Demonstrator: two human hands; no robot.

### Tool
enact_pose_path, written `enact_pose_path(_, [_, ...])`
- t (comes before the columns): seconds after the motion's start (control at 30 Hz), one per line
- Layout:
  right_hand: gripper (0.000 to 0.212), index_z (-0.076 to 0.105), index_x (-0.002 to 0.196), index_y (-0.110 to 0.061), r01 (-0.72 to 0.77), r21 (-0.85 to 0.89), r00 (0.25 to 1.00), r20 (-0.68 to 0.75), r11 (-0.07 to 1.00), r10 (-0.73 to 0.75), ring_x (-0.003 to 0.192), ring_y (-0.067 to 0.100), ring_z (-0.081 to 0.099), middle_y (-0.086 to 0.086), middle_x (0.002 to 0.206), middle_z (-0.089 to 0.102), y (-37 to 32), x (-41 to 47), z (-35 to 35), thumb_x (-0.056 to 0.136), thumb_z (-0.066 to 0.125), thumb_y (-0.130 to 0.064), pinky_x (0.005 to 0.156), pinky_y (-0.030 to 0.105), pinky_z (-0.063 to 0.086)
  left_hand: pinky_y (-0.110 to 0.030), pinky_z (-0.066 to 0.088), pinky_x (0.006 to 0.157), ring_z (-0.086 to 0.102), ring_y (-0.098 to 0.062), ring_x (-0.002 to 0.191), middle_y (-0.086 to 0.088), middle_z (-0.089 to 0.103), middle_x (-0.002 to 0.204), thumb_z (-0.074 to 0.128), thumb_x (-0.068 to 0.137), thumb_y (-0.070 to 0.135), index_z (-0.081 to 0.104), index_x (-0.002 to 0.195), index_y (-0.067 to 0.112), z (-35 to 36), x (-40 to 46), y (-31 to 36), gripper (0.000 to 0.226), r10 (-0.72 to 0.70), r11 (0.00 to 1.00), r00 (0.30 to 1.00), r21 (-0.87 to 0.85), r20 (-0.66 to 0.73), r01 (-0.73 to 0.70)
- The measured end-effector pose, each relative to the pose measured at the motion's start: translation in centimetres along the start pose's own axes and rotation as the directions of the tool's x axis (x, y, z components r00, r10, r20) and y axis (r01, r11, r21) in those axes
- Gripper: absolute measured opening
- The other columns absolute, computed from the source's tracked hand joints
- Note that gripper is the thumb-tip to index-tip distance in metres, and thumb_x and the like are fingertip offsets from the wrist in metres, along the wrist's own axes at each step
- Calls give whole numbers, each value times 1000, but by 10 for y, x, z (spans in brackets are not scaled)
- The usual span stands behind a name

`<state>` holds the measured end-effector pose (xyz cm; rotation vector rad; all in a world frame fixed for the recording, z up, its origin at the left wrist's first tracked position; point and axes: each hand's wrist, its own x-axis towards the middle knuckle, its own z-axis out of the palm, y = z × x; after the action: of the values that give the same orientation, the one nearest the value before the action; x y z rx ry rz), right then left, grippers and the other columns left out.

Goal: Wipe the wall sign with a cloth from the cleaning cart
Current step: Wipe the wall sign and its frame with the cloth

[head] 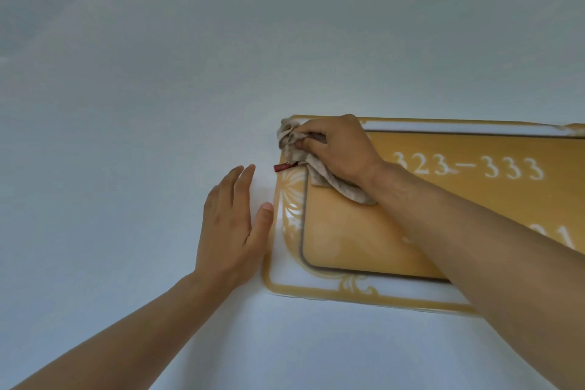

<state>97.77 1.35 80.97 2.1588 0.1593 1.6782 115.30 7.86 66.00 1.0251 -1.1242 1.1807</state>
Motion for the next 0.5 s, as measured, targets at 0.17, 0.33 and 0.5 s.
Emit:
enact_pose_path(0.17, [19, 79, 108, -26, 46, 39, 996, 70, 998, -49, 93, 3, 70, -7, 101, 79, -18, -25, 23, 92, 70, -19, 89, 16, 50, -43, 18, 123, 21, -14, 148, 0, 29, 161, 24, 93, 55, 26, 155, 23, -7, -5, 0, 69, -15, 999, 1000, -40, 4, 15])
enact_pose_path(0.33, [22, 79, 110, -24, 179, 34, 971, 158, 983, -182, 94, 7, 71, -8, 104, 79, -43, -73, 41, 94, 67, -16, 88, 24, 53, -43, 23, 121, 27, -15, 146, -1, 35, 157, 26, 95, 52, 31, 152, 17, -17, -29, -1, 67, -17, 996, 1000, -84, 26, 19])
enact_pose_path(0.5, [24, 78, 105, -15, 127, 205, 935, 301, 970, -186, 88, 8, 71, -3, 100, 79, -70, -154, 50, 92, 61, -3, 81, 23, 55, -46, 26, 119, 27, -14, 147, 1, 35, 158, 27, 94, 53, 32, 153, 20, -33, -68, 22, 67, -88, 984, 990, -142, 107, 103])
